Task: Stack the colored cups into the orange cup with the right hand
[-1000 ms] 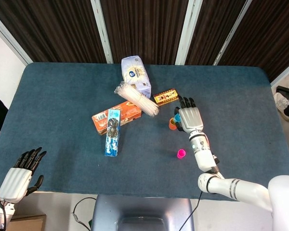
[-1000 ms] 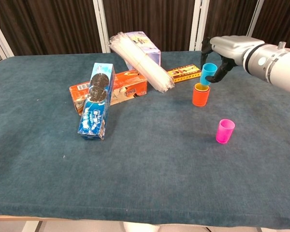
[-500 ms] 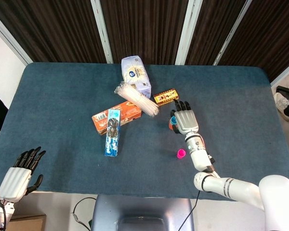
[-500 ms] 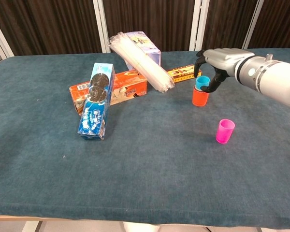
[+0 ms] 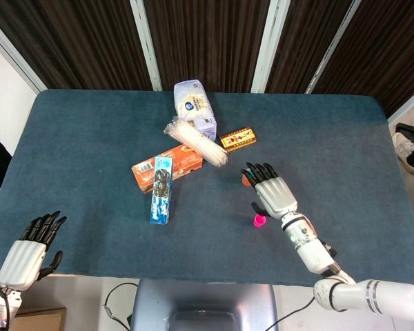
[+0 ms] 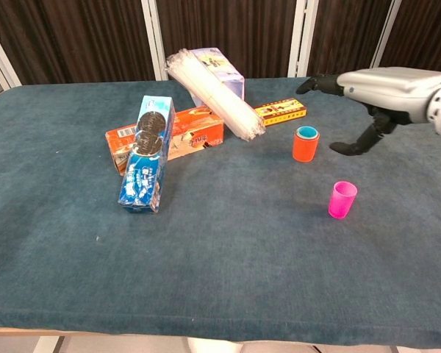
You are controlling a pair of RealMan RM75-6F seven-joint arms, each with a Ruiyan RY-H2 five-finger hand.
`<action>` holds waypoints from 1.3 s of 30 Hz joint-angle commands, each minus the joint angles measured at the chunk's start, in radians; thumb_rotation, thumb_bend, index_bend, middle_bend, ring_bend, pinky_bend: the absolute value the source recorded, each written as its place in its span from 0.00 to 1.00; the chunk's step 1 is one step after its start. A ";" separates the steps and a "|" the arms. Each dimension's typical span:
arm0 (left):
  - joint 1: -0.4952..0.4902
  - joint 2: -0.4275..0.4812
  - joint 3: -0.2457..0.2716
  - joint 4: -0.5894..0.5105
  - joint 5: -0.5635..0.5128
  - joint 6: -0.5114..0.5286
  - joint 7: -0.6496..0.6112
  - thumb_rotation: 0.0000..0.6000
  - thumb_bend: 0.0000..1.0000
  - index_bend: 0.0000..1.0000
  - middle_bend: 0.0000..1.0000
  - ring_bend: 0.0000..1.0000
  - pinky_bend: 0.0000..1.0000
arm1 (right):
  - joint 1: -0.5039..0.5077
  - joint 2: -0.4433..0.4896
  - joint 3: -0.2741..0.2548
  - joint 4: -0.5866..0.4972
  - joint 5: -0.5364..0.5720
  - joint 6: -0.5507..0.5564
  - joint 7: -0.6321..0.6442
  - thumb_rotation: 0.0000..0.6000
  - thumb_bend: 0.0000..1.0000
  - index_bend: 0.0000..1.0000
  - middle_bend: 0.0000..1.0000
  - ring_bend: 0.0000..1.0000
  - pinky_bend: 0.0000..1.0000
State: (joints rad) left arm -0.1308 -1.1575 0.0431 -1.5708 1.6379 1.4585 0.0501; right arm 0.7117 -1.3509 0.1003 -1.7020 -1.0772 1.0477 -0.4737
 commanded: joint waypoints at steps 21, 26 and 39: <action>0.000 -0.002 0.002 -0.002 -0.006 -0.008 0.011 1.00 0.46 0.00 0.00 0.00 0.10 | -0.085 -0.038 -0.103 0.143 -0.160 -0.082 0.080 1.00 0.48 0.41 0.00 0.00 0.00; 0.001 -0.001 0.003 -0.002 -0.003 -0.005 0.008 1.00 0.46 0.00 0.00 0.00 0.10 | -0.082 -0.058 -0.094 0.159 -0.153 -0.090 0.066 1.00 0.48 0.46 0.00 0.00 0.00; 0.001 0.000 0.003 0.000 -0.002 -0.003 0.003 1.00 0.46 0.00 0.00 0.00 0.10 | -0.083 -0.081 -0.075 0.171 -0.127 -0.097 0.046 1.00 0.48 0.58 0.04 0.00 0.00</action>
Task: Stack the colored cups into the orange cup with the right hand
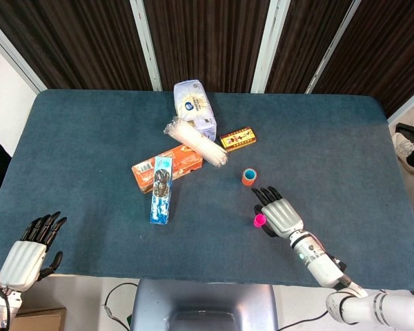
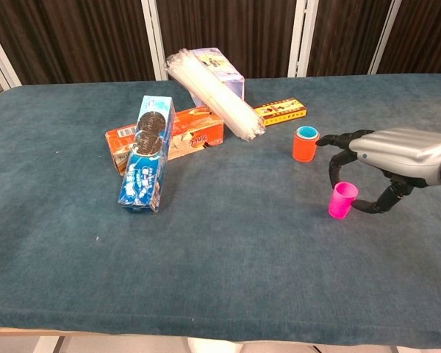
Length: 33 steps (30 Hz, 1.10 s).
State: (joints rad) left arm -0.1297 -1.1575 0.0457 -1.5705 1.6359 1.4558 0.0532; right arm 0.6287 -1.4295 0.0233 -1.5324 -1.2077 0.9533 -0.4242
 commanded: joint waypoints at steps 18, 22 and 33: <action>-0.001 0.000 -0.002 0.000 -0.004 -0.002 -0.002 1.00 0.46 0.00 0.00 0.00 0.10 | 0.015 0.001 0.188 -0.027 0.026 0.115 0.130 1.00 0.48 0.60 0.06 0.00 0.00; -0.002 -0.001 -0.002 0.002 -0.003 -0.003 0.002 1.00 0.46 0.00 0.00 0.00 0.10 | 0.079 -0.064 0.281 0.069 0.133 0.135 0.018 1.00 0.48 0.57 0.06 0.00 0.00; -0.002 0.000 -0.004 0.003 -0.009 -0.006 0.002 1.00 0.46 0.00 0.00 0.00 0.10 | 0.169 -0.195 0.308 0.239 0.310 0.071 -0.104 1.00 0.48 0.59 0.07 0.00 0.00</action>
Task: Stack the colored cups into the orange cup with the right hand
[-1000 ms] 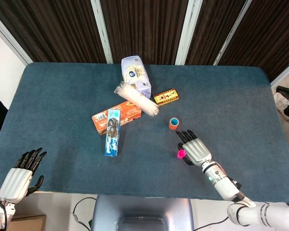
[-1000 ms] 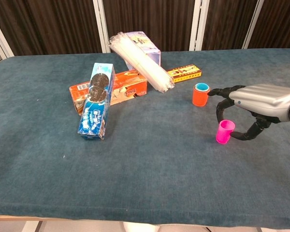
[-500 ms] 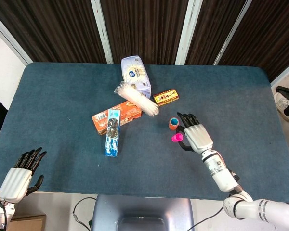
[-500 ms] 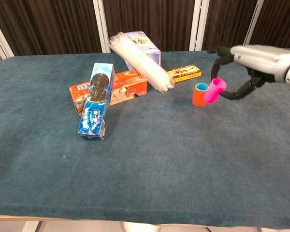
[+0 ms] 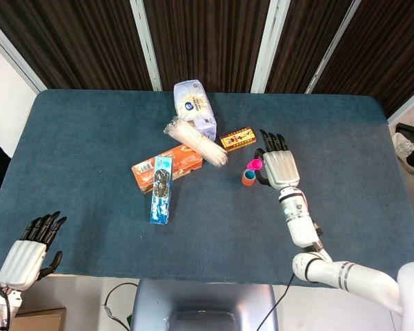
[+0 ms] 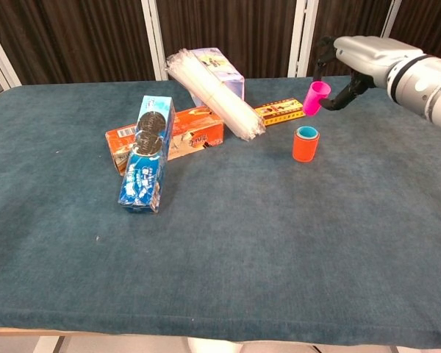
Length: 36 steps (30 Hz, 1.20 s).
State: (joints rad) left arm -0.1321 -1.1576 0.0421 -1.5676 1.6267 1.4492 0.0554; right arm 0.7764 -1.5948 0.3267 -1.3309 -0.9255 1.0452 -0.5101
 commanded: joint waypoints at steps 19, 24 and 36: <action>0.000 0.002 0.002 -0.001 0.003 0.001 -0.006 1.00 0.46 0.00 0.00 0.00 0.10 | 0.019 -0.043 -0.036 0.067 0.031 -0.044 0.004 1.00 0.48 0.58 0.07 0.00 0.00; 0.001 0.003 0.001 -0.003 0.000 0.001 -0.003 1.00 0.46 0.00 0.00 0.00 0.10 | 0.023 -0.046 -0.044 0.076 0.045 -0.058 -0.008 1.00 0.48 0.50 0.07 0.00 0.00; 0.009 0.011 0.001 -0.002 0.008 0.023 -0.017 1.00 0.46 0.00 0.00 0.00 0.10 | -0.129 0.195 -0.138 -0.256 -0.099 0.060 0.070 1.00 0.42 0.00 0.00 0.00 0.00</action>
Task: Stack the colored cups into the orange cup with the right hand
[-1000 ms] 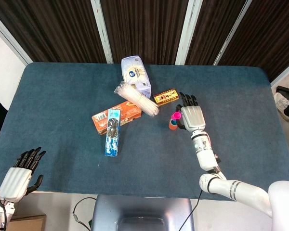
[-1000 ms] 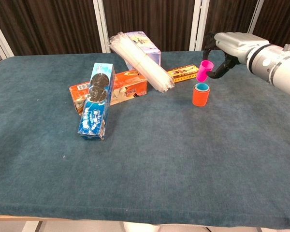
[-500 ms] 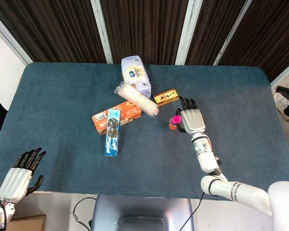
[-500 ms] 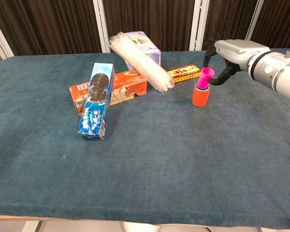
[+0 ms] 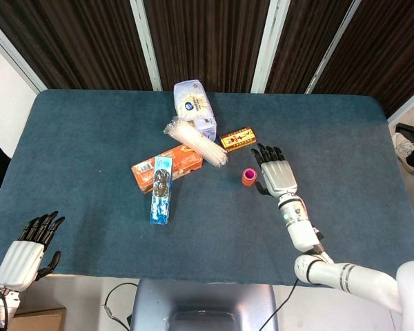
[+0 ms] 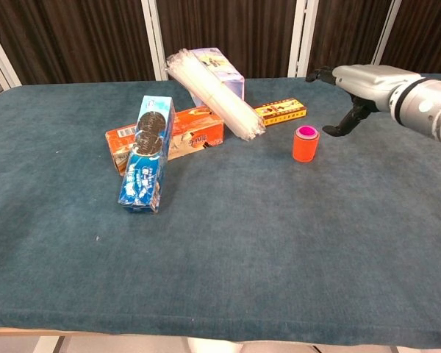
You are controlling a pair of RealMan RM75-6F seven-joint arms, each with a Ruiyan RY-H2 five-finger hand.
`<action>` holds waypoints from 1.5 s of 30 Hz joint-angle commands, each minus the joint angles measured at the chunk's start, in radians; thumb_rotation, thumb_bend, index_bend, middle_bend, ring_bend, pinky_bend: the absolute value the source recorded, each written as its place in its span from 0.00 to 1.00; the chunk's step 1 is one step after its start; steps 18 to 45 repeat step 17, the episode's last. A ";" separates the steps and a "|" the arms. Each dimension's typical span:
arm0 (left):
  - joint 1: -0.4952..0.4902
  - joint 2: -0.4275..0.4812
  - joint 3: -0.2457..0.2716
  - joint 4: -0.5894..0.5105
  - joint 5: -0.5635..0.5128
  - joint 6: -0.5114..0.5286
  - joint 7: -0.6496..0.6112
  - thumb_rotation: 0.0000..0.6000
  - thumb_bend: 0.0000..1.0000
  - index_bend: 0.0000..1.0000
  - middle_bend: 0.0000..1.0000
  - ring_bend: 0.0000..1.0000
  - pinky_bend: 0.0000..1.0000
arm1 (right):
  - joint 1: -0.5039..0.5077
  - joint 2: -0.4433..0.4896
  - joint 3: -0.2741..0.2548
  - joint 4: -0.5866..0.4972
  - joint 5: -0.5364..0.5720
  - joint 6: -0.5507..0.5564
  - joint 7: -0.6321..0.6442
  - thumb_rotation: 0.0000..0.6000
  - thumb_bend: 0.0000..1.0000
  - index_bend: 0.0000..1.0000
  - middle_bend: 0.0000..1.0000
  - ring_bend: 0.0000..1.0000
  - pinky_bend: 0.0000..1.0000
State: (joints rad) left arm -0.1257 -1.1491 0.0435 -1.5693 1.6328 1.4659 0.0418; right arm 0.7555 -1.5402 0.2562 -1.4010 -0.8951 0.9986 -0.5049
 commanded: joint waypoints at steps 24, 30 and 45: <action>0.015 -0.034 -0.013 0.016 0.038 0.064 0.035 1.00 0.46 0.00 0.00 0.00 0.09 | -0.634 0.421 -0.408 -0.201 -0.647 0.660 0.421 1.00 0.34 0.00 0.00 0.00 0.00; 0.015 -0.034 -0.013 0.016 0.038 0.064 0.035 1.00 0.46 0.00 0.00 0.00 0.09 | -0.634 0.421 -0.408 -0.201 -0.647 0.660 0.421 1.00 0.34 0.00 0.00 0.00 0.00; 0.015 -0.034 -0.013 0.016 0.038 0.064 0.035 1.00 0.46 0.00 0.00 0.00 0.09 | -0.634 0.421 -0.408 -0.201 -0.647 0.660 0.421 1.00 0.34 0.00 0.00 0.00 0.00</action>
